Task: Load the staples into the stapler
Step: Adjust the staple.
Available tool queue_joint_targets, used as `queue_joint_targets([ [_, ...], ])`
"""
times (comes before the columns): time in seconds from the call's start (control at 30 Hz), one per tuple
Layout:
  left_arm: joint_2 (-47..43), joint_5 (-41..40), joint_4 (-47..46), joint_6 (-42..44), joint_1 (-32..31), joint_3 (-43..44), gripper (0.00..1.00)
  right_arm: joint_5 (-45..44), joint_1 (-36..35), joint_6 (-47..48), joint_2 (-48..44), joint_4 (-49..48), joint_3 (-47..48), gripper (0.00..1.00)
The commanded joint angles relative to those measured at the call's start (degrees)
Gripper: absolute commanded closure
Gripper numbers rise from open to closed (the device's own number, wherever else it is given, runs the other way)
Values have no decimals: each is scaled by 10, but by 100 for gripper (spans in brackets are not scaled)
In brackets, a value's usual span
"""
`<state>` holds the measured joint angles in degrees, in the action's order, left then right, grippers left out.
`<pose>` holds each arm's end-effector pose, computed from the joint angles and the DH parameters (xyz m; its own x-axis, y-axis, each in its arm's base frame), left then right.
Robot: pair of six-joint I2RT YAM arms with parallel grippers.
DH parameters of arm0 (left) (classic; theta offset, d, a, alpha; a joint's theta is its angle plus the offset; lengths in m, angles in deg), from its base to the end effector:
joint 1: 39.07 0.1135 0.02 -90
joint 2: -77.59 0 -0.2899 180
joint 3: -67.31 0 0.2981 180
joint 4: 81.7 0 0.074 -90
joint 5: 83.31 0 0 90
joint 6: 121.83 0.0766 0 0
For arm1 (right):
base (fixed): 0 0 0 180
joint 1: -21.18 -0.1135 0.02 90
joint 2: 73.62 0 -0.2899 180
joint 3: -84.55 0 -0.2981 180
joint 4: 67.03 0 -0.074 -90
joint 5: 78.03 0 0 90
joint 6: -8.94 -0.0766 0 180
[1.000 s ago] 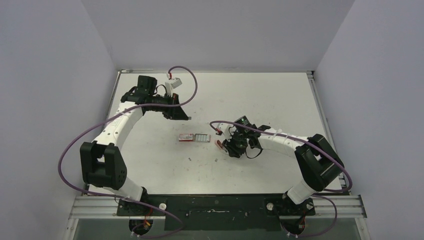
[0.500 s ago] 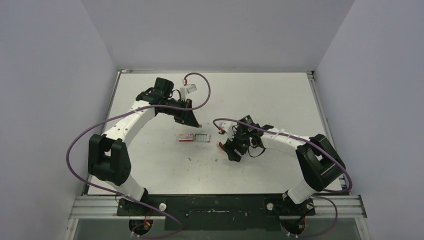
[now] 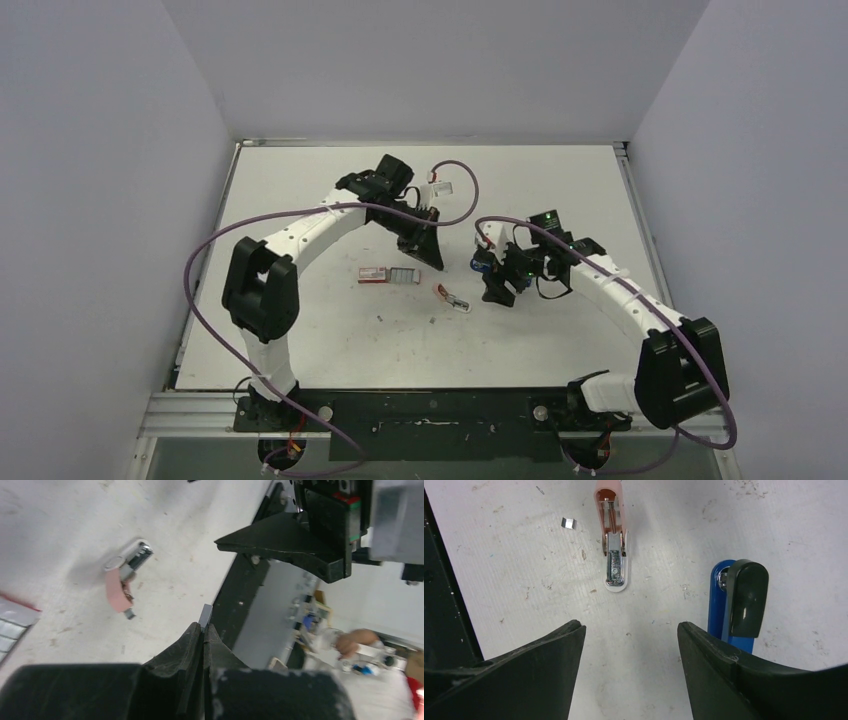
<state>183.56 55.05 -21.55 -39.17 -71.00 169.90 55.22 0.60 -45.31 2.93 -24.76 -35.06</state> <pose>0.3542 -0.2882 0.2628 -0.8345 0.4200 -0.3566 0.5319 0.4450 -0.7205 0.2688 0.1570 0.2019 -0.3015 -0.5678 -0.7660 -0.9464 0.2761 0.1679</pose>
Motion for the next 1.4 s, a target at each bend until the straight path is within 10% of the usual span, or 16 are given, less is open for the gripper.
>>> queue_joint_targets([
  [0.0, 32, 114, -49, -106, -1, 27, 100, 48, 13, 52, -36, 53, 44, 34],
  [0.4, 15, 213, -553, -519, -6, -136, 100, 65, 1, 41, -114, -11, 62, 48],
  [1.37, 3, 229, -642, -560, -19, -186, 100, 82, -22, 39, -108, -20, 97, 56],
])
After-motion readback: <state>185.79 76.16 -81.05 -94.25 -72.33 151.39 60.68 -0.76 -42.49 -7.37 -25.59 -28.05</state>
